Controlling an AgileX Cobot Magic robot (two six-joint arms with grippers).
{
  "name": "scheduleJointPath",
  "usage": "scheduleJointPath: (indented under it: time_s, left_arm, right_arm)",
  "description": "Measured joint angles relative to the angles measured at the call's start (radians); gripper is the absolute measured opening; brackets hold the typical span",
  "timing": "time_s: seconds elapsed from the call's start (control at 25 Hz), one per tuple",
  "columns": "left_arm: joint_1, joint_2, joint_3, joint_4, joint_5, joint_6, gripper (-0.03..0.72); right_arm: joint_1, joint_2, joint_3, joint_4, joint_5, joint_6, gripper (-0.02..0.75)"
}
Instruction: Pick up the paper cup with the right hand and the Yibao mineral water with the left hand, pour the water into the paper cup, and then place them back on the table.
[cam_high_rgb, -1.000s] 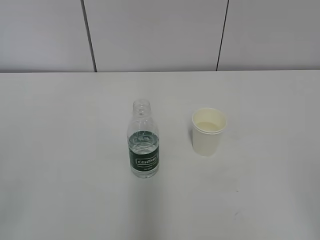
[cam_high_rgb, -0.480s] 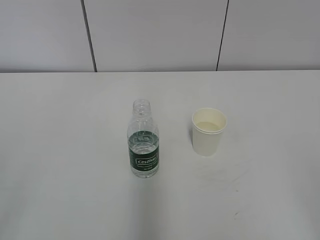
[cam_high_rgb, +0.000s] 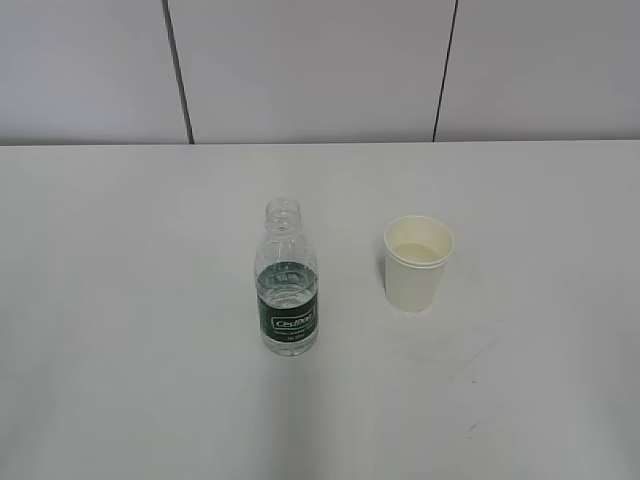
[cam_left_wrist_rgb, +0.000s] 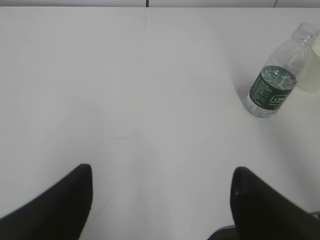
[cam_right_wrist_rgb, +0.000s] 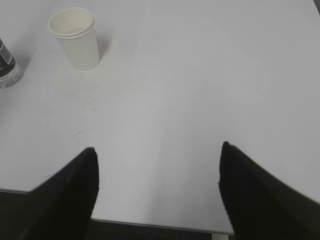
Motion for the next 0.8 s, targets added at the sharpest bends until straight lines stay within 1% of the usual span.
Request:
scheduleJointPath:
  time_s: [0.8]
  left_arm:
    - [0.0, 0.0, 0.0, -0.002, 0.0, 0.0, 0.521]
  right_arm:
    - [0.0, 0.0, 0.0, 0.0, 0.0, 0.0, 0.585]
